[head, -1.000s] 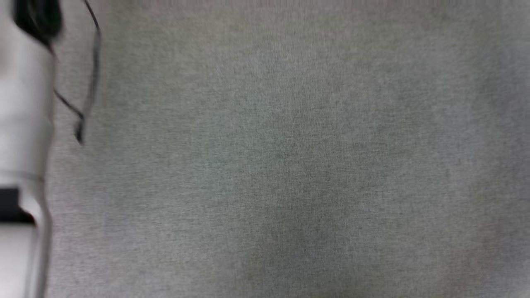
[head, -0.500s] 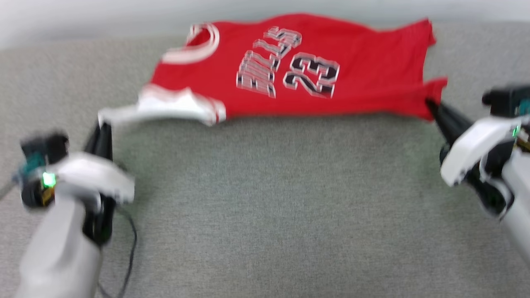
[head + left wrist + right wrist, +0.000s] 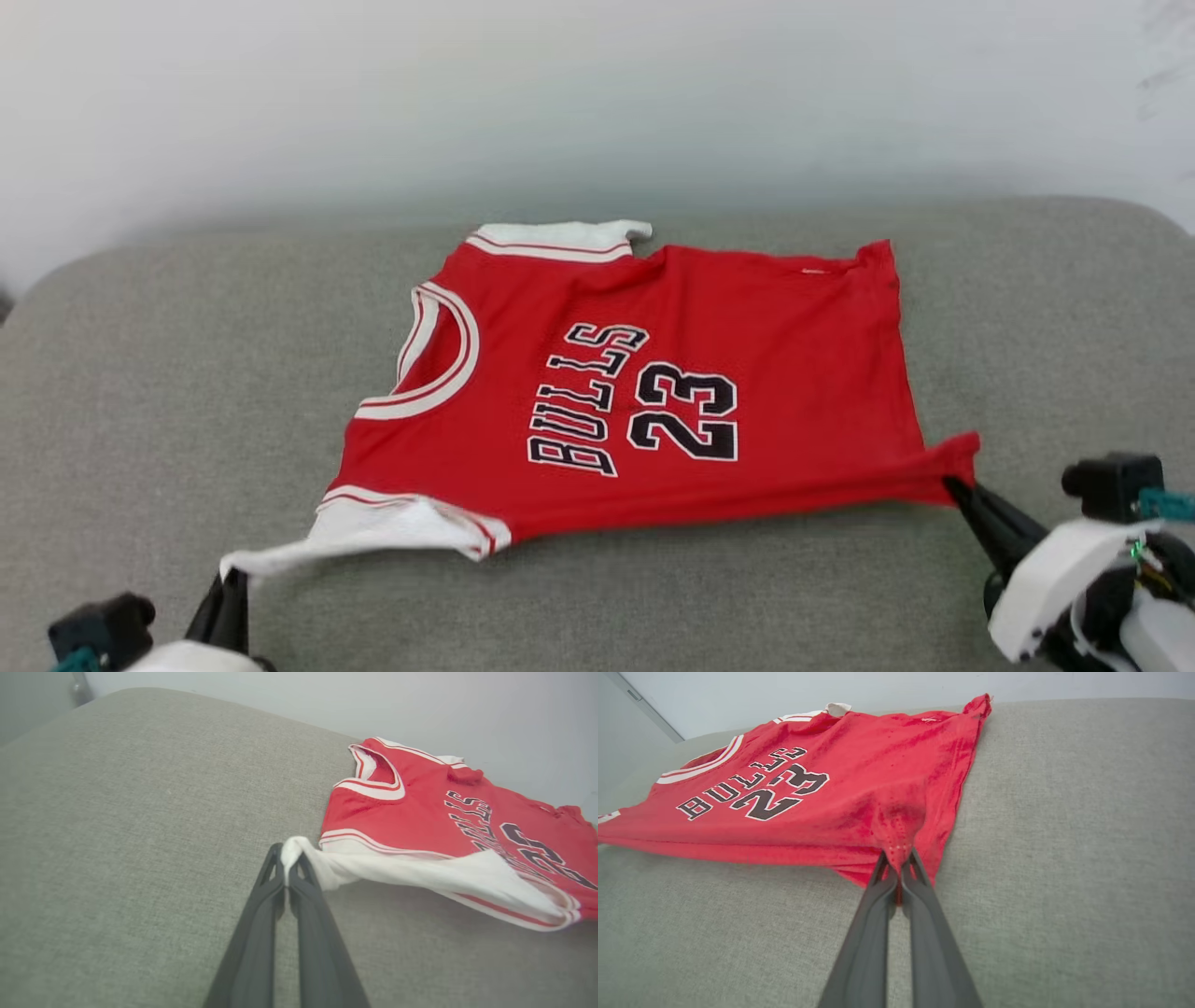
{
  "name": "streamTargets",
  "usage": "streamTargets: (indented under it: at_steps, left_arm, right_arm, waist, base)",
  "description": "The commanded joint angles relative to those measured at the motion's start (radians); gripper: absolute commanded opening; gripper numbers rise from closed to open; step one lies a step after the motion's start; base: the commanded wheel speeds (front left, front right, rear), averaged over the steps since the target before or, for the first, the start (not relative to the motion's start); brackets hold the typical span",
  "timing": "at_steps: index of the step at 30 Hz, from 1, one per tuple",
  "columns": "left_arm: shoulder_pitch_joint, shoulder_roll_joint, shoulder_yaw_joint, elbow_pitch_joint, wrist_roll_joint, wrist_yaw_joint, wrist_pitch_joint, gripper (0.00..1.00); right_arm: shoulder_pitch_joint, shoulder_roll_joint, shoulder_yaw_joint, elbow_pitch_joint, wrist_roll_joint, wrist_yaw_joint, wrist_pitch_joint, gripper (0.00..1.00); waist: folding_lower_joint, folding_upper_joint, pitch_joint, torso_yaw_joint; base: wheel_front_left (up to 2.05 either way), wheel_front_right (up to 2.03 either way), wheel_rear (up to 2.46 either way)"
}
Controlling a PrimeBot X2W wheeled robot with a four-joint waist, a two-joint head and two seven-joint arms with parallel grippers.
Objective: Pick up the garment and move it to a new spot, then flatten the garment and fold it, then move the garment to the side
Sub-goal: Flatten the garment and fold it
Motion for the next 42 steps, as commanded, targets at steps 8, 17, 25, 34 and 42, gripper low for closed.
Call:
streamTargets:
  at_steps: [8,17,25,34,42]
  left_arm:
    - [0.209,0.053,0.037,-0.252,-0.014,0.149,0.125,0.00]
    - [0.169,0.063,0.008,-0.359,-0.006,0.179,0.193,0.00]
    - [-0.076,0.028,-0.055,-0.231,0.002,0.108,0.210,0.00]
    - [-0.320,-0.023,-0.106,0.014,-0.010,0.022,0.220,0.00]
    - [-0.427,-0.077,-0.121,0.237,-0.049,-0.039,0.228,0.00]
  right_arm:
    - [0.281,0.027,-0.211,-0.181,-0.092,-0.002,0.125,0.00]
    - [0.341,0.122,-0.376,-0.357,-0.208,-0.002,0.349,0.00]
    - [0.249,0.190,-0.426,-0.372,-0.276,-0.001,0.436,0.00]
    - [0.107,0.194,-0.375,-0.274,-0.297,-0.001,0.465,0.00]
    - [0.040,0.214,-0.335,-0.144,-0.294,-0.001,0.429,0.00]
  waist:
    - [0.0004,-0.0001,-0.083,0.010]
    - [0.0004,-0.0001,-0.044,-0.014]
    - [0.0004,-0.0001,0.029,-0.015]
    - [0.0004,-0.0001,0.111,-0.022]
    - [0.0004,-0.0001,0.151,-0.032]
  base:
    - [0.00,0.00,0.00]
    - [0.00,0.00,0.00]
    - [0.00,0.00,0.00]
    - [0.00,0.00,0.00]
    - [0.00,0.00,0.00]
